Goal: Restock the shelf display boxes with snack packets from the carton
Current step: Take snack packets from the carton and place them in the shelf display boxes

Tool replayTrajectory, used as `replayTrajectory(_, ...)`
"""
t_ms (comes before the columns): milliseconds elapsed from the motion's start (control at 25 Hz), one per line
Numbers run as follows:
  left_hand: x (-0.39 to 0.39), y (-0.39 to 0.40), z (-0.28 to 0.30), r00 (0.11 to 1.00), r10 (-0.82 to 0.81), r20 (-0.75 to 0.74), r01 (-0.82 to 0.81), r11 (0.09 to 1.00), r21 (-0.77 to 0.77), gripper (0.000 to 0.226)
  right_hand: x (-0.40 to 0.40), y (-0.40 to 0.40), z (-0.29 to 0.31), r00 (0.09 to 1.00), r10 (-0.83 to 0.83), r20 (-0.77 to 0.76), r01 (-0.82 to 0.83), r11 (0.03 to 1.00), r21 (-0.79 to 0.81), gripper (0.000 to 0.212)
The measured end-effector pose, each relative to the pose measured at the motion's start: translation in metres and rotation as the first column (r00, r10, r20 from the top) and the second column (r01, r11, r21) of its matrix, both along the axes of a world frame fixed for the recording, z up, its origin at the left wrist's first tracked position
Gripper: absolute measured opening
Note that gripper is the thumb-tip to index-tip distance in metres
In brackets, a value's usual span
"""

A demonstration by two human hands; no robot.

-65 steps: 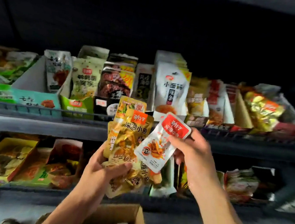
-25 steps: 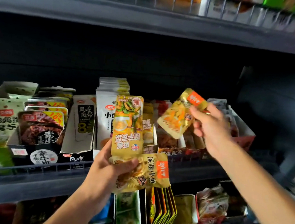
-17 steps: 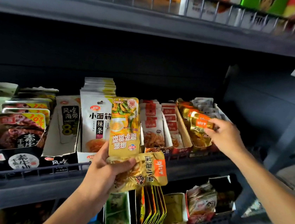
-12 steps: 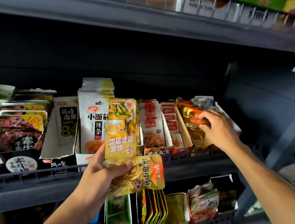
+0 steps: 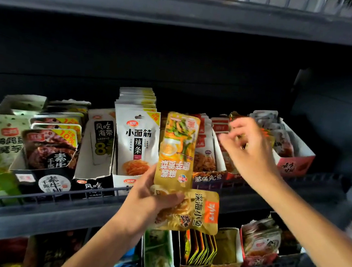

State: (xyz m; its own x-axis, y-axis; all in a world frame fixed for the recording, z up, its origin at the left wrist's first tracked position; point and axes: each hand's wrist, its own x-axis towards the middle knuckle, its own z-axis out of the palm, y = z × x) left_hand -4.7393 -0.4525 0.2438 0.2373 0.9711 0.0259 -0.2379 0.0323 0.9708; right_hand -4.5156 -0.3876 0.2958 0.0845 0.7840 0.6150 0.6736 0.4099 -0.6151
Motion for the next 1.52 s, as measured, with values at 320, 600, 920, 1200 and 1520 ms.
replayTrajectory(320,-0.050,-0.003,0.016,0.989,-0.059,-0.135,0.068,0.996,0.063,0.052,-0.038,-0.007,0.052,0.606,0.582,0.543,-0.216,0.777,-0.591,0.030)
replayTrajectory(600,-0.073,-0.008,0.002,0.996,0.084,0.038,-0.085,0.996,0.014,0.053,-0.054,-0.018,0.000,0.884,0.402,-0.239,-0.467,0.737,-0.488,0.014)
replayTrajectory(920,-0.070,-0.031,-0.018,0.990,0.134,-0.050,-0.133,0.991,0.029,0.036,-0.110,-0.060,-0.050,0.736,0.260,-0.625,-0.638,0.573,-0.514,0.036)
replayTrajectory(1200,-0.087,-0.094,-0.146,0.968,0.185,-0.170,-0.227,0.934,-0.276,0.034,-0.086,-0.105,-0.227,0.838,0.192,-0.510,-0.540,0.419,-0.730,0.020)
replayTrajectory(1520,-0.108,-0.114,-0.273,0.818,0.541,-0.198,-0.503,0.502,-0.704,0.048,-0.070,-0.132,-0.509,0.998,0.040,-0.055,-0.055,0.016,-0.998,0.042)
